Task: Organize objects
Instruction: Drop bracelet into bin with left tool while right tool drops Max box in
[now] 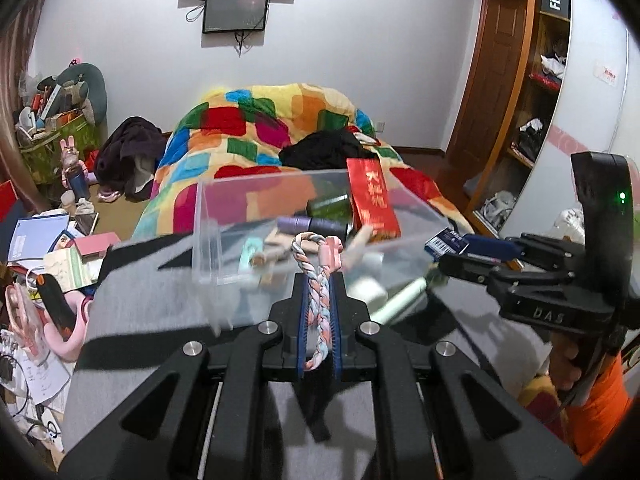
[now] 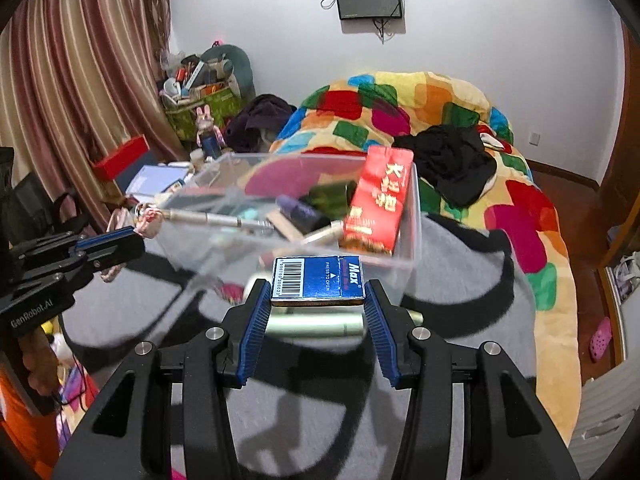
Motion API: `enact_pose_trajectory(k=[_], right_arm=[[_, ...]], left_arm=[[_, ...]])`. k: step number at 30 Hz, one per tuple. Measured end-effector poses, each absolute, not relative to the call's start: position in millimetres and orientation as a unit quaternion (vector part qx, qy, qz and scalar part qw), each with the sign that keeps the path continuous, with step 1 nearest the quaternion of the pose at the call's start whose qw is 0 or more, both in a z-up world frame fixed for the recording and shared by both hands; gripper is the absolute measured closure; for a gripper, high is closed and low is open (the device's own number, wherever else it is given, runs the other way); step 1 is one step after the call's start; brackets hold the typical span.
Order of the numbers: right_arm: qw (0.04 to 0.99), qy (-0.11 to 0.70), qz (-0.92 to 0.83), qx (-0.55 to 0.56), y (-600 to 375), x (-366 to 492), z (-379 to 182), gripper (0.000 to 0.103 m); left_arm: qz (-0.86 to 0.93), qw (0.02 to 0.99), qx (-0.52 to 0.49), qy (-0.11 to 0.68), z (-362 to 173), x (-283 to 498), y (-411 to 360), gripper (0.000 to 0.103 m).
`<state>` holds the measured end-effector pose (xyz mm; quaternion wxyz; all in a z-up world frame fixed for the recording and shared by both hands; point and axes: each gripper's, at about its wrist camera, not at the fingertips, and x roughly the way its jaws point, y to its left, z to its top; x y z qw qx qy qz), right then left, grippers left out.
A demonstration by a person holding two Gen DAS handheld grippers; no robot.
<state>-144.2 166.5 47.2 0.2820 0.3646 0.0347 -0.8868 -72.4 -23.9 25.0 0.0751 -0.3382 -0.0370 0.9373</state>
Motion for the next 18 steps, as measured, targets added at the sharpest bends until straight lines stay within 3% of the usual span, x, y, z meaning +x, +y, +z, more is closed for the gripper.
enact_pose_trajectory(k=[15,18], right_arm=[[0.258,0.028,-0.883,0.392,136,-204,37,0.059],[0.263,0.04,-0.877,0.399,129,-205,32,0.058]], left_arm=[[0.914,0.082,-0.394,-0.053,6,-152,-15,0.093],[0.911,0.087,-0.4,-0.053,3,-155,-15,0.086]])
